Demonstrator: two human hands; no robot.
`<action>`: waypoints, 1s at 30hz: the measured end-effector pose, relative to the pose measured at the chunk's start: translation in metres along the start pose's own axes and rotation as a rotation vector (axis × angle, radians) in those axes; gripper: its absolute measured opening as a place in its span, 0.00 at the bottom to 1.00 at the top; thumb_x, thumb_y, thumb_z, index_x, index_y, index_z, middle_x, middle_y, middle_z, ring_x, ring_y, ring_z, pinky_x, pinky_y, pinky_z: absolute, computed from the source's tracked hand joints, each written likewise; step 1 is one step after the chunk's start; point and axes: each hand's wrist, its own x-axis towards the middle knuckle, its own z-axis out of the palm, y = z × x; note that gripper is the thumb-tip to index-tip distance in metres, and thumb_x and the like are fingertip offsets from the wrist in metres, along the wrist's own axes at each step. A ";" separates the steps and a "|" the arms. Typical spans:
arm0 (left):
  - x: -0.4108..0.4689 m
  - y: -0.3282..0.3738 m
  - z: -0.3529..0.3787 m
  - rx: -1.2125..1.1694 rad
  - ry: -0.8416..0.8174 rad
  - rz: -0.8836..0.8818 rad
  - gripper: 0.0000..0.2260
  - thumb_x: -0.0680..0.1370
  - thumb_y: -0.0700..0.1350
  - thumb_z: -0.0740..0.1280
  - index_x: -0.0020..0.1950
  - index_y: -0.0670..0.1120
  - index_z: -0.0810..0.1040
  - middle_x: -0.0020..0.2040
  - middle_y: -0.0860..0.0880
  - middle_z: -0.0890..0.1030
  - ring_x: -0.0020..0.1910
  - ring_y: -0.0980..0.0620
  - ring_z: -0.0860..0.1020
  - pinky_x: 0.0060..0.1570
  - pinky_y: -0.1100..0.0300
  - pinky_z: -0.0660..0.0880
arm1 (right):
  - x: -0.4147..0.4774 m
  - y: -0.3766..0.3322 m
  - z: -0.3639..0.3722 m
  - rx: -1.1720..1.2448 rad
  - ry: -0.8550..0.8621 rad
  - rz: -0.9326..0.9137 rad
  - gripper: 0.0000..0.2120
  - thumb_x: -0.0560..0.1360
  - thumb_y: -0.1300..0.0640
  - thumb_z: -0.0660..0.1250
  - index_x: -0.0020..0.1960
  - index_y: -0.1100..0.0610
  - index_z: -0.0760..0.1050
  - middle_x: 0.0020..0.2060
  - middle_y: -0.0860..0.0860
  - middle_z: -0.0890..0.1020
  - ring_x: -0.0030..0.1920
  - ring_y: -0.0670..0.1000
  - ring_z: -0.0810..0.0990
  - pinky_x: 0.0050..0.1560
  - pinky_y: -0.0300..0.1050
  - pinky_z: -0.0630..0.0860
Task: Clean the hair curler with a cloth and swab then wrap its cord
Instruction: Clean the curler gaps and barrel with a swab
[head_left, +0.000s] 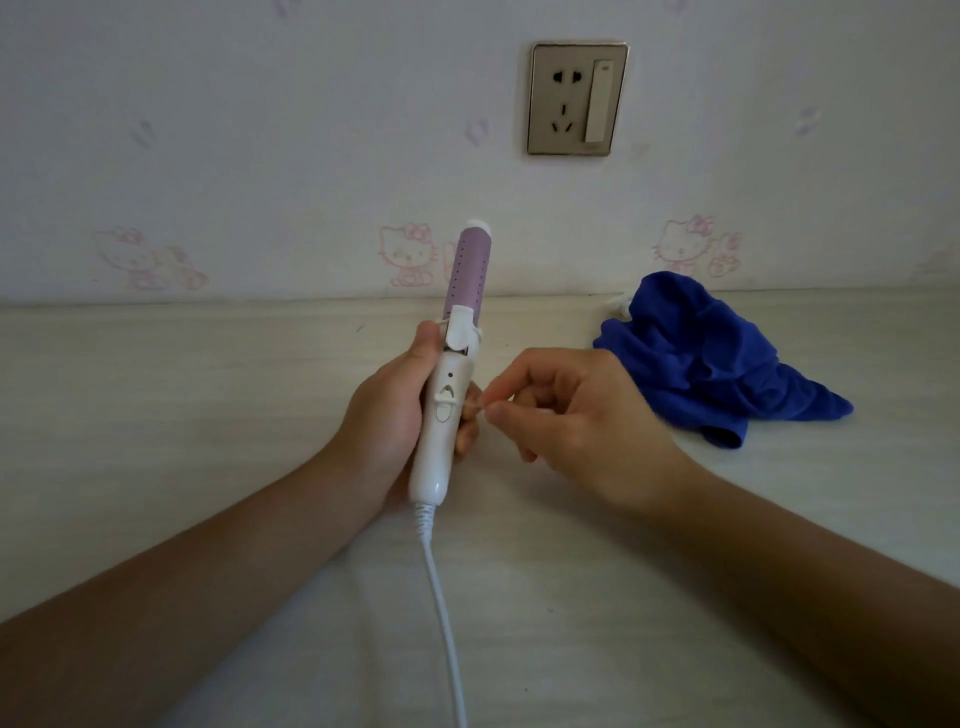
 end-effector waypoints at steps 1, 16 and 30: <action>-0.002 -0.002 -0.003 -0.006 0.022 -0.010 0.23 0.84 0.60 0.57 0.46 0.42 0.80 0.28 0.47 0.78 0.21 0.51 0.74 0.21 0.63 0.71 | -0.002 0.000 0.006 0.004 -0.064 0.010 0.06 0.78 0.64 0.72 0.44 0.55 0.83 0.26 0.43 0.80 0.26 0.42 0.74 0.30 0.34 0.71; -0.002 -0.008 -0.015 -0.129 -0.001 -0.042 0.21 0.85 0.58 0.58 0.50 0.41 0.79 0.31 0.43 0.79 0.24 0.47 0.76 0.24 0.60 0.74 | 0.002 0.002 0.013 -0.017 -0.032 -0.018 0.10 0.77 0.63 0.73 0.41 0.50 0.83 0.23 0.44 0.73 0.26 0.44 0.68 0.31 0.39 0.70; -0.005 -0.012 -0.015 -0.083 0.068 -0.012 0.23 0.85 0.58 0.57 0.47 0.42 0.81 0.30 0.45 0.80 0.24 0.48 0.76 0.25 0.60 0.74 | -0.004 -0.001 0.019 0.021 -0.228 -0.004 0.07 0.75 0.67 0.74 0.40 0.58 0.83 0.24 0.44 0.74 0.26 0.43 0.69 0.31 0.38 0.69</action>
